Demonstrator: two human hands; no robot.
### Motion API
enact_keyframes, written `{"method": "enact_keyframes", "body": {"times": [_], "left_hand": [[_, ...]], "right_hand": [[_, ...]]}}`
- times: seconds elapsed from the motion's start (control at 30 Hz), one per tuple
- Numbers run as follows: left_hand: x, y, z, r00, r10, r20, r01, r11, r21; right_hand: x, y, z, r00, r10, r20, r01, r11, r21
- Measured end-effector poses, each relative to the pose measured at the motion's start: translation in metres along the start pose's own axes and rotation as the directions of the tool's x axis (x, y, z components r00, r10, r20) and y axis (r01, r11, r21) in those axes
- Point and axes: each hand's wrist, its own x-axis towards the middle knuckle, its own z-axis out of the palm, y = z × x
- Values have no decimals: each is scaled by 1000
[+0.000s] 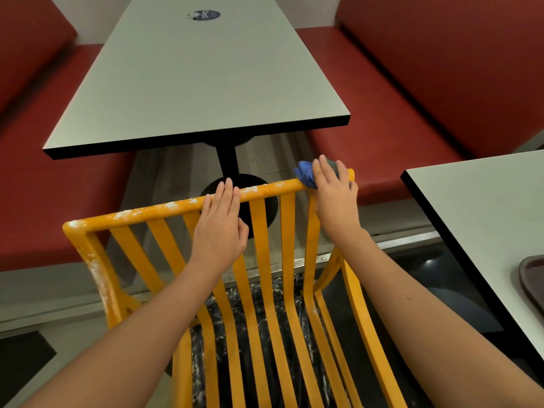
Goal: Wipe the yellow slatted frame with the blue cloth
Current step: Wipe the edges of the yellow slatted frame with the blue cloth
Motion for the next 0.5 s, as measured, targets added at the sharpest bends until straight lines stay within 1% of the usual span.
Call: {"method": "enact_keyframes", "body": {"times": [0.07,0.13,0.23,0.3,0.4,0.5], "left_hand": [[0,-1,0,1000,2,0,-2,1000,1],[0,-1,0,1000,-3,7,3,1000,-3],[0,-1,1,1000,-6,11,6,1000,-4],[0,-2,1,1000,3,13,-3,1000,-3],[0,-2,-1,1000,10,9,-10,1000,-15],[0,-1,-2,1000,9,11,-9,1000,-24]], "right_hand": [[2,-1,-1,996,88,1,-88,996,26],[1,-17,0,991,130,14,-131,990,49],[-5,-56,7,997,75,35,-77,994,83],[-9,-64,10,999,44,25,-46,994,95],[-6,-38,5,1000,0,-10,0,997,83],[1,-10,1,994,96,-47,-91,991,97]]}}
